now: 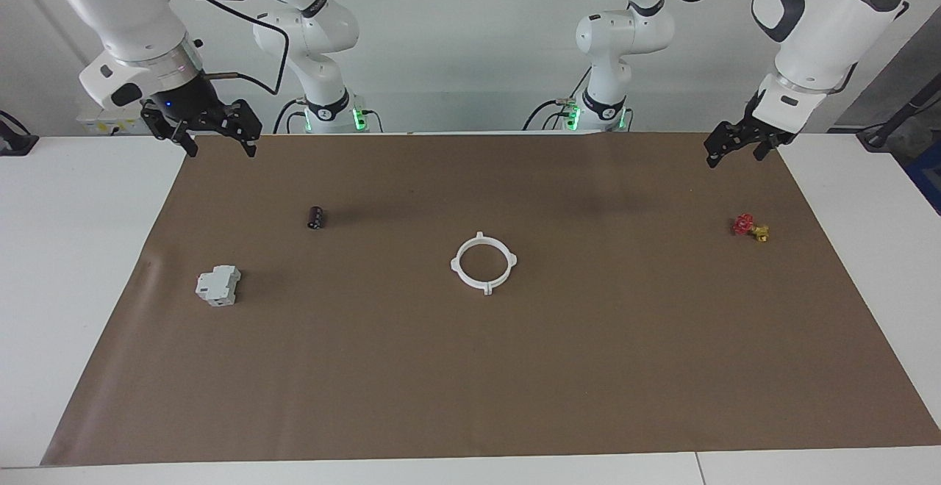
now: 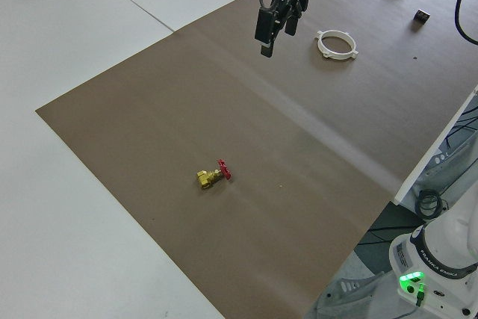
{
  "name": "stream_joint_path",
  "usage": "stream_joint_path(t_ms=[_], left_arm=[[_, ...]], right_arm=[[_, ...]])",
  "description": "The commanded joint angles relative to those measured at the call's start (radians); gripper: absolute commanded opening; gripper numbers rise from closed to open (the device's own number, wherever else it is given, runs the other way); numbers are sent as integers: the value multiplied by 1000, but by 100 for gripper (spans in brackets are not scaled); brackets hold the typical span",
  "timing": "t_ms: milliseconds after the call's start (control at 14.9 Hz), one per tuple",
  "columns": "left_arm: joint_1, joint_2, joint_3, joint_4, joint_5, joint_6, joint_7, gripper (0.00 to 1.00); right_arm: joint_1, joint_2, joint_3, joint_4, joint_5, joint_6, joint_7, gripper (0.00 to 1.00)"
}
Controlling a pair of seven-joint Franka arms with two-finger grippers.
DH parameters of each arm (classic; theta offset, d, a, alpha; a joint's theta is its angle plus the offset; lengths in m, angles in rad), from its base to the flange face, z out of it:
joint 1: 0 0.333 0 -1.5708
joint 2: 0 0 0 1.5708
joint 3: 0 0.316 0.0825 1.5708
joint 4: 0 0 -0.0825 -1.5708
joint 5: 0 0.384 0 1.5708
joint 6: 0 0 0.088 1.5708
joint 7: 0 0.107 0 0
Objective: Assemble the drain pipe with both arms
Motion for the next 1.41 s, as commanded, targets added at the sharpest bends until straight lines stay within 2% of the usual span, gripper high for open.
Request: stream_joint_path(t_ms=[0,201,268,469,803,1339], left_arm=[[-28,34,8,46,-13,-35,98,100],[-46,29,6,61,-20,-36,51,100],[-59,34,9,98,-20,-26,-6,100],[-63,47,5,164,-10,4,-17,100],[-66,44,-2,170,-11,-97,-25,100],[-71,44,0,173,-17,-83,-32,100]], right_arm=[[-13,-15,5,-23,6,26,-23,100],[-13,-15,5,-23,6,26,-24,100],[-13,-14,6,-23,4,26,-24,100],[-13,-15,5,-23,6,27,-24,100],[-13,-15,6,-23,6,27,-24,100],[-11,-15,6,-23,6,27,-23,100]])
